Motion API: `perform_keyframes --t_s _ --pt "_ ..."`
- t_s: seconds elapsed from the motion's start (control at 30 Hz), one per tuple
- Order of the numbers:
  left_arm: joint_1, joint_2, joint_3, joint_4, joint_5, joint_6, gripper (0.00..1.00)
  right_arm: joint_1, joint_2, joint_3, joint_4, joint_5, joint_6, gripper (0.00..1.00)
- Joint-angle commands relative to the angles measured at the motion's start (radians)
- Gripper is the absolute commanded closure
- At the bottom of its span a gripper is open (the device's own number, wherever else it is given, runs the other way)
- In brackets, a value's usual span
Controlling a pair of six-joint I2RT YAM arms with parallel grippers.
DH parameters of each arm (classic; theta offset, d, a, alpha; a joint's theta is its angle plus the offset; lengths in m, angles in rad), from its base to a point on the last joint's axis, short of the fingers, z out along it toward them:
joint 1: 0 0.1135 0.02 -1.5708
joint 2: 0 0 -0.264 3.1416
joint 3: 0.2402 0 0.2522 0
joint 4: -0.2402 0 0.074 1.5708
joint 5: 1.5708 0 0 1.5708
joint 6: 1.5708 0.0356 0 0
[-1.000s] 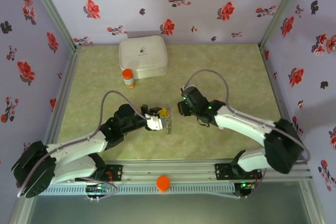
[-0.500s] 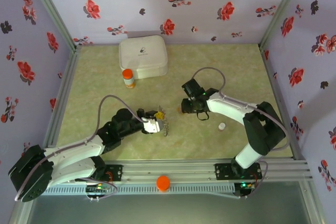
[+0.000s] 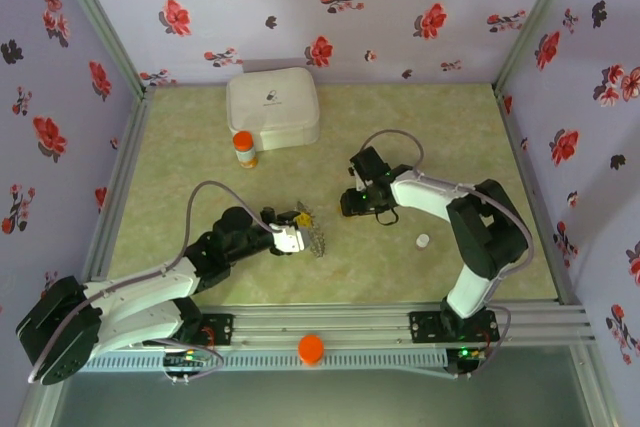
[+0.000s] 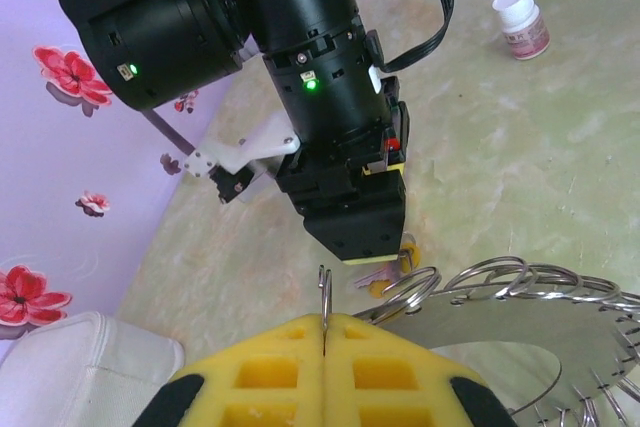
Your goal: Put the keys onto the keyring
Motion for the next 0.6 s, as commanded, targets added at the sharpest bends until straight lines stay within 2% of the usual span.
perform_keyframes --t_s 0.0,0.03,0.17,0.2,0.57 --pt "-0.006 0.004 0.012 0.023 0.018 -0.018 1.0 -0.005 0.027 0.037 -0.013 -0.055 -0.071 0.53" --pt "-0.006 0.005 0.015 0.018 0.019 -0.019 1.0 -0.005 0.032 0.042 -0.015 -0.063 -0.074 0.55" --pt "-0.008 0.007 0.027 -0.006 0.029 -0.022 1.0 -0.004 0.029 0.053 -0.033 -0.089 -0.074 0.77" --pt "-0.008 0.008 0.028 -0.007 0.03 -0.023 1.0 -0.004 0.022 0.051 -0.035 -0.094 -0.073 0.79" --pt "-0.011 0.018 0.035 -0.007 0.031 -0.018 1.0 -0.003 0.016 0.048 -0.093 -0.125 -0.097 0.81"
